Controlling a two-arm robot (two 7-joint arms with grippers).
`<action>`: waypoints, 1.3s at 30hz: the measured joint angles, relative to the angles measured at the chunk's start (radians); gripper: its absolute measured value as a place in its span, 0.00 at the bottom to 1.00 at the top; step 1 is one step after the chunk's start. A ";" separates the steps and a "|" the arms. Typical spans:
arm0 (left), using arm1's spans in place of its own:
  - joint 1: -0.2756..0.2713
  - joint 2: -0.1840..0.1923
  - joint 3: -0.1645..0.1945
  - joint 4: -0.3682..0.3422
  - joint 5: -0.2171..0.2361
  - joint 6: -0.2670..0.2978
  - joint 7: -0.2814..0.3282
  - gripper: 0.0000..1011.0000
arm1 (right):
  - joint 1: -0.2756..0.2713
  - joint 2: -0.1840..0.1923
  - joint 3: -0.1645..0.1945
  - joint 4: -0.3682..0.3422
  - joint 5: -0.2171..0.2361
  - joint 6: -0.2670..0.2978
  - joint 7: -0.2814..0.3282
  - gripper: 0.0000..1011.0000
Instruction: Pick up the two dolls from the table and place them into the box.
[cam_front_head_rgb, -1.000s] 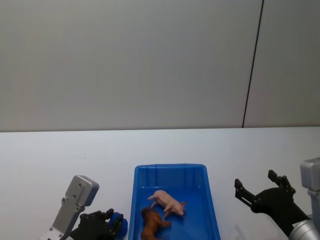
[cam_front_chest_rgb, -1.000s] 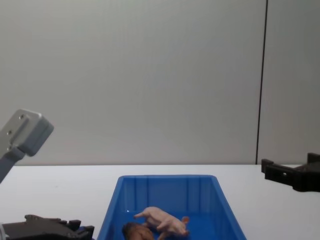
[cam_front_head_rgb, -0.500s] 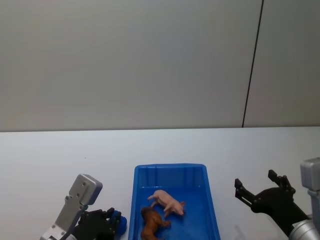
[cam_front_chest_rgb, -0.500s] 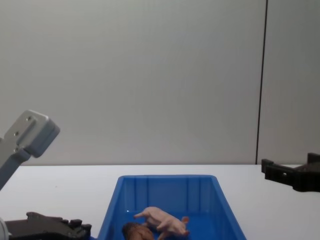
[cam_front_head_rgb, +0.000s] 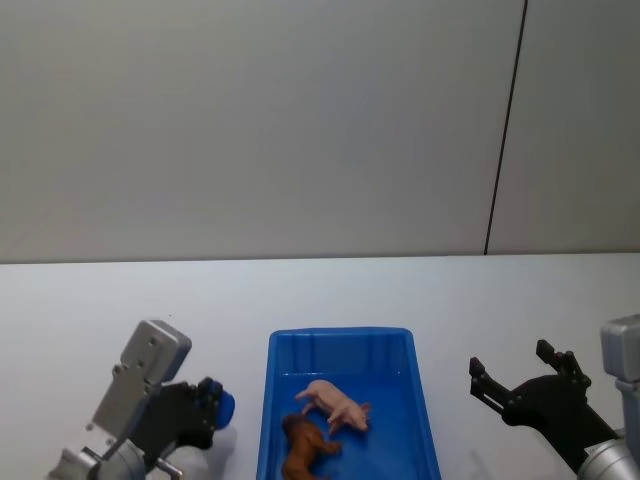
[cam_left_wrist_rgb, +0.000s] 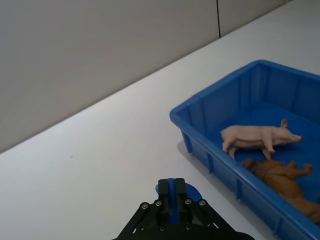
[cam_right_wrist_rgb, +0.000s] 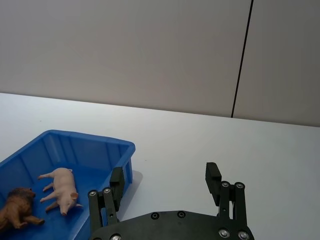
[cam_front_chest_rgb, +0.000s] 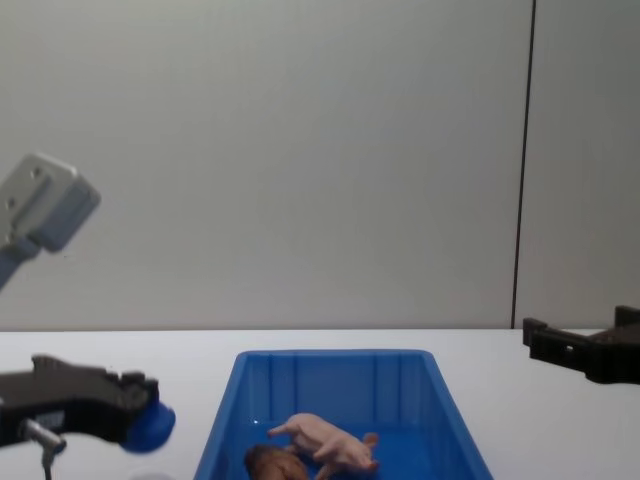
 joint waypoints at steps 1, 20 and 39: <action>-0.001 0.004 -0.004 -0.011 0.003 -0.003 0.004 0.07 | 0.000 0.000 0.000 0.000 0.000 0.000 0.000 0.99; -0.028 0.007 -0.029 -0.073 -0.020 -0.084 -0.056 0.03 | 0.000 0.000 0.000 0.000 0.000 0.000 0.000 0.99; -0.124 -0.106 0.019 -0.038 -0.058 -0.164 -0.239 0.48 | 0.000 0.000 0.000 0.000 0.000 0.000 0.000 0.99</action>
